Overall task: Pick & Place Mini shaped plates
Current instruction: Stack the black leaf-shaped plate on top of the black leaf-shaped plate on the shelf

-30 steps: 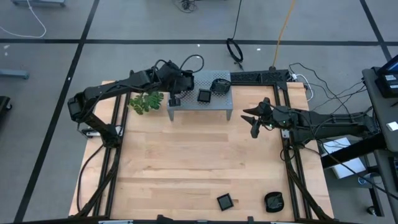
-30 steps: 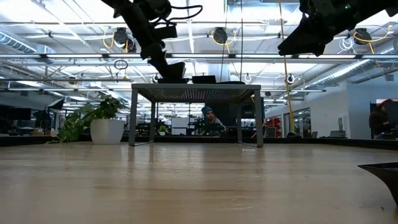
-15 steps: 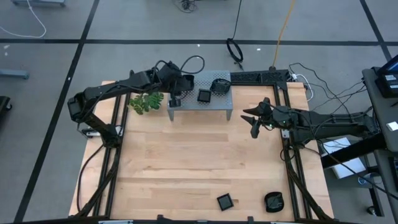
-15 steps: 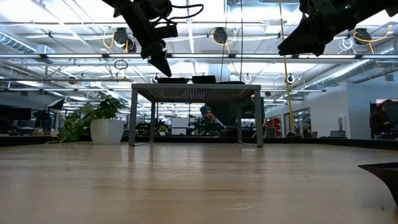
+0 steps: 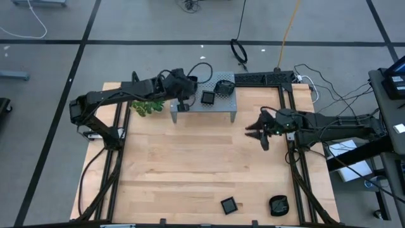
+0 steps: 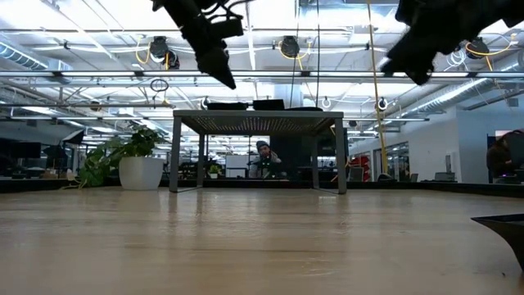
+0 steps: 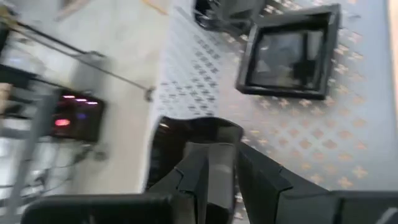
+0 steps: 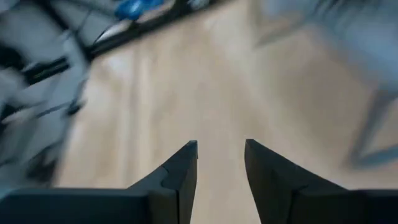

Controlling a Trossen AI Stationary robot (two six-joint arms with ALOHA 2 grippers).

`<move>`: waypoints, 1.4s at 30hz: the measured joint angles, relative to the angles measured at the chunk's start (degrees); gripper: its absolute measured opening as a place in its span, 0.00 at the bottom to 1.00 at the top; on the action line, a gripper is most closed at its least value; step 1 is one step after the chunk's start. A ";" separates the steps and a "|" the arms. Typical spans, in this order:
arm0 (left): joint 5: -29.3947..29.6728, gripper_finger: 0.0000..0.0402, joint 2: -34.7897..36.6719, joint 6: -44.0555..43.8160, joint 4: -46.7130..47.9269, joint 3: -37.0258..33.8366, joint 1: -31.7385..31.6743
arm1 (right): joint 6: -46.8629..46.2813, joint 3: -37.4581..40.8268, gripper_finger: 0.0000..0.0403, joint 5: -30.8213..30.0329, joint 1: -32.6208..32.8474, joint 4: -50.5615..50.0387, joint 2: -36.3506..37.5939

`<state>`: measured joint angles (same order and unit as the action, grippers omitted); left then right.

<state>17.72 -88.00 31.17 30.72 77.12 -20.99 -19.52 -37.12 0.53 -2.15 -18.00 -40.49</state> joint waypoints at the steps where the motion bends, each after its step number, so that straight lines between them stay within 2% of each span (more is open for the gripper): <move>1: 2.23 0.21 0.08 0.24 -0.72 0.00 0.93 | -1.60 -0.02 0.30 3.34 0.02 -1.60 0.00; 7: 11.21 0.21 0.08 -0.36 -4.43 0.00 6.56 | -11.34 -0.02 0.30 22.40 2.73 -14.76 -0.41; 11: 12.14 0.21 0.08 -5.56 -7.20 0.00 10.14 | -15.44 -0.02 0.30 28.10 8.15 -15.84 -0.96; 16: 12.28 0.21 0.08 -17.51 -11.45 0.00 14.84 | -18.89 -0.02 0.30 28.05 17.32 -13.27 -2.16; 21: 12.27 0.21 0.08 -30.25 -14.83 0.00 19.73 | -21.77 -0.07 0.30 27.96 28.87 -15.20 -6.83; 26: 12.26 0.21 0.08 -40.24 -15.22 0.00 24.24 | -17.11 -0.07 0.30 27.81 39.89 -14.45 -14.70; 28: 12.24 0.21 0.08 -43.89 -15.22 0.00 25.86 | -13.98 -0.07 0.30 25.63 43.30 -14.25 -17.55; 35: 12.17 0.21 0.08 -51.60 -15.20 0.00 30.24 | -4.95 0.06 0.32 16.87 48.81 -11.99 -21.83; 38: 12.15 0.21 0.08 -54.95 -15.20 0.00 31.65 | -5.94 2.49 0.35 15.81 49.81 -5.59 -22.18; 42: 12.15 0.21 0.08 -57.30 -15.20 0.00 33.29 | -13.62 9.63 0.40 16.00 51.18 8.28 -22.80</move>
<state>29.87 -87.92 -26.13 15.53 77.12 12.30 -33.14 -27.50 16.53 49.02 -9.72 -63.29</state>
